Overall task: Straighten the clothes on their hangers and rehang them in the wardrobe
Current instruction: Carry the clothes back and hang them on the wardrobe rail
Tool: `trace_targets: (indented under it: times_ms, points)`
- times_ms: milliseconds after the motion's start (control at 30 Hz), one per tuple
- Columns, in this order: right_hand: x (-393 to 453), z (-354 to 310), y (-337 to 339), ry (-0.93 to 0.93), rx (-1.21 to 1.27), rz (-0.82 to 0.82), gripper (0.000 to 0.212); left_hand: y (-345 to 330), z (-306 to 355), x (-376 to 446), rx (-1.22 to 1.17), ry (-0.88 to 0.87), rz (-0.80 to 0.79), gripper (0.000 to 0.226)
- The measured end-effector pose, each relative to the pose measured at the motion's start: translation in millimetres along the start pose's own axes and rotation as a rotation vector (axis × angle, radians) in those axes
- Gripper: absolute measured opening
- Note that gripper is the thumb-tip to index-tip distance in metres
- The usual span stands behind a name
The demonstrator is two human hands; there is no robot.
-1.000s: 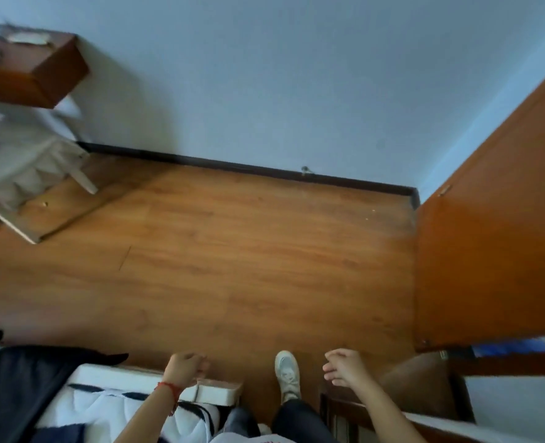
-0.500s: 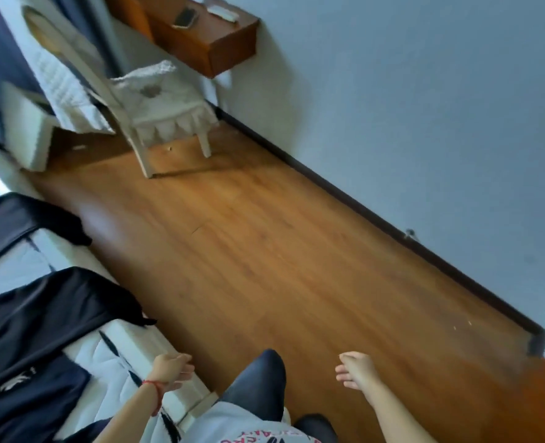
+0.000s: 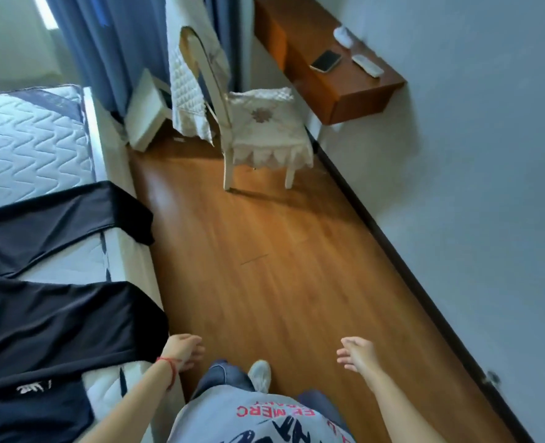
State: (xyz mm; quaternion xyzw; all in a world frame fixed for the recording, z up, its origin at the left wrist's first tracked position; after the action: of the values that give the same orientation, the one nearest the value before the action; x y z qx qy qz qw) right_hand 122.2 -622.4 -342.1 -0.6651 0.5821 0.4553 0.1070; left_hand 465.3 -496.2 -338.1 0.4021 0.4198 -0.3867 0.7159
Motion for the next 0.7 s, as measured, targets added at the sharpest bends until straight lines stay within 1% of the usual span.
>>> trace_targets:
  times_ms: [167, 300, 433, 533, 600, 700]
  points:
    - [55.6, -87.5, -22.3, 0.052, -0.069, -0.064, 0.009, 13.6, 102.2, 19.6, -0.072, -0.091, 0.008, 0.011]
    - [108.8, -160.0, -55.6, 0.096, -0.165, -0.154, 0.009, 36.4, 147.0, 47.3, -0.205, -0.068, 0.041, 0.011]
    - [162.6, -246.3, -109.3, 0.169, -0.289, -0.276, 0.010, 65.9, 160.2, 69.4, -0.412, 0.045, 0.130, 0.013]
    - [187.8, -316.6, -162.2, 0.265, -0.453, -0.388, 0.011, 88.0, 153.3, 73.3, -0.595, 0.165, 0.210, 0.012]
    - [189.5, -353.1, -191.6, 0.320, -0.524, -0.459, 0.013, 94.8, 149.3, 68.8, -0.687, 0.205, 0.240, 0.012]
    - [184.6, -413.0, -261.9, 0.403, -0.667, -0.594, 0.016, 113.6, 139.3, 66.4, -0.883, 0.267, 0.304, 0.010]
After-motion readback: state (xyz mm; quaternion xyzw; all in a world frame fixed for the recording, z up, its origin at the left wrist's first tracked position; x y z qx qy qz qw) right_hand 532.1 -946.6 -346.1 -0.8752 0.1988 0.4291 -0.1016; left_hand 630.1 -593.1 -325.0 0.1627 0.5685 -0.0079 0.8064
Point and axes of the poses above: each hand's wrist, its own x-axis towards the middle knuckle, its own y-axis out of the back of the hand, z = x × y, the point moved 2 cm from there along x, towards the middle knuckle, and after that the axes turned 7 degrees about y, right-handed, at the moved point
